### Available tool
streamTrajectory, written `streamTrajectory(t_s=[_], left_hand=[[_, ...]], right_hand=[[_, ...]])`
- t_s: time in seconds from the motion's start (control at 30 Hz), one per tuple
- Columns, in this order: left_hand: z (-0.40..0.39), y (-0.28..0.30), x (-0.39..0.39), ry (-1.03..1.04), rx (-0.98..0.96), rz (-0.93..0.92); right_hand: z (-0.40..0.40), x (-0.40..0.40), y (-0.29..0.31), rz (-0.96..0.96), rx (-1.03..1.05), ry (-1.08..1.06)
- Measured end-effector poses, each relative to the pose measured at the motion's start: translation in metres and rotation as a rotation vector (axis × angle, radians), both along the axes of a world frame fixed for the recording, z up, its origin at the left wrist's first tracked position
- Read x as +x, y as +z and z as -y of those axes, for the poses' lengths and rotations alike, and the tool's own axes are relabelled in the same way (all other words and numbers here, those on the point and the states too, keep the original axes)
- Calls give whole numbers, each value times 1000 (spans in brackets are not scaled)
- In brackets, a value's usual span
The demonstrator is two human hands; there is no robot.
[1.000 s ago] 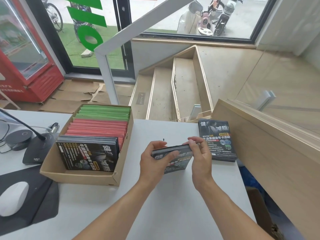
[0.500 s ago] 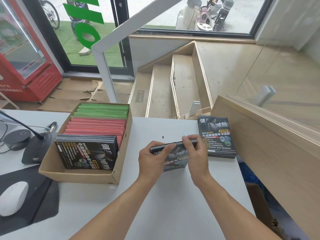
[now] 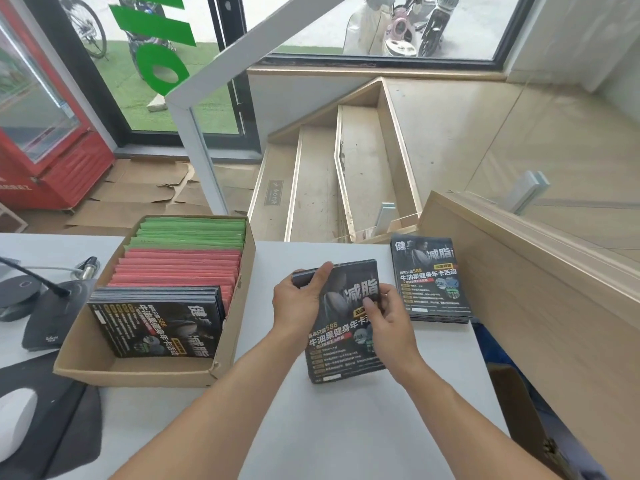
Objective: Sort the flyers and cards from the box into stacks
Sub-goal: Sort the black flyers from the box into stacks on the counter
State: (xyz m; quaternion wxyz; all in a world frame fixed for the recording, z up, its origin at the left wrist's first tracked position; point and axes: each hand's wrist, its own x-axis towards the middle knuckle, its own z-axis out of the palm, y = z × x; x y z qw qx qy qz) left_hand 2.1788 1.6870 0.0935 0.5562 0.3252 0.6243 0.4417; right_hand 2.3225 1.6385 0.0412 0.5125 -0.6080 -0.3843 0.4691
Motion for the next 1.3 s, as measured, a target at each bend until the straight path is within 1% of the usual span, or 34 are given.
streamTrajectory(t_s=[0.07, 0.13, 0.2, 0.3, 0.43, 0.5, 0.57, 0.6, 0.63, 0.73, 0.77, 0.83, 0.93, 1.03, 1.13, 1.3], left_hand=[[-10, -8, 1, -86, -74, 7], [-14, -22, 5, -160, -108, -64], [-16, -37, 12, -189, -90, -170], [-32, -52, 22, -151, -69, -218], [-72, -61, 35, -111, -130, -170], [-90, -66, 43, -109, -146, -191], [-102, -71, 50, -122, -157, -263], [-107, -74, 53, -132, -165, -306], [-110, -77, 55, -144, -171, -347], [-115, -83, 59, -193, -202, -430], [-116, -85, 60, -213, -213, -449], [-117, -87, 62, -262, -232, -478], [-120, -87, 64, -344, -225, -534], [-123, -84, 65, -429, -198, -611], [-121, -84, 67, -489, -199, -661], [-112, -81, 70, -531, -186, -716]], right_hand=[[-13, 4, -1, -24, -64, -84], [-31, 11, -3, -33, -164, -169], [-50, 19, -2, 63, -243, -193], [-77, 29, 0, 265, -305, -126], [-105, 53, 4, 582, -302, 28], [-112, 72, 7, 751, -286, 10], [-116, 95, 9, 1001, -293, -45], [-117, 106, 7, 1088, -323, -49], [-119, 116, 6, 1129, -374, -31], [-122, 130, -3, 1144, -545, 88], [-123, 132, -5, 1170, -560, 104], [-126, 133, -3, 1249, -544, 96], [-139, 132, 1, 1339, -438, 113], [-157, 130, 0, 1317, -373, 223], [-173, 130, -4, 1307, -388, 336], [-192, 127, -7, 1283, -402, 379]])
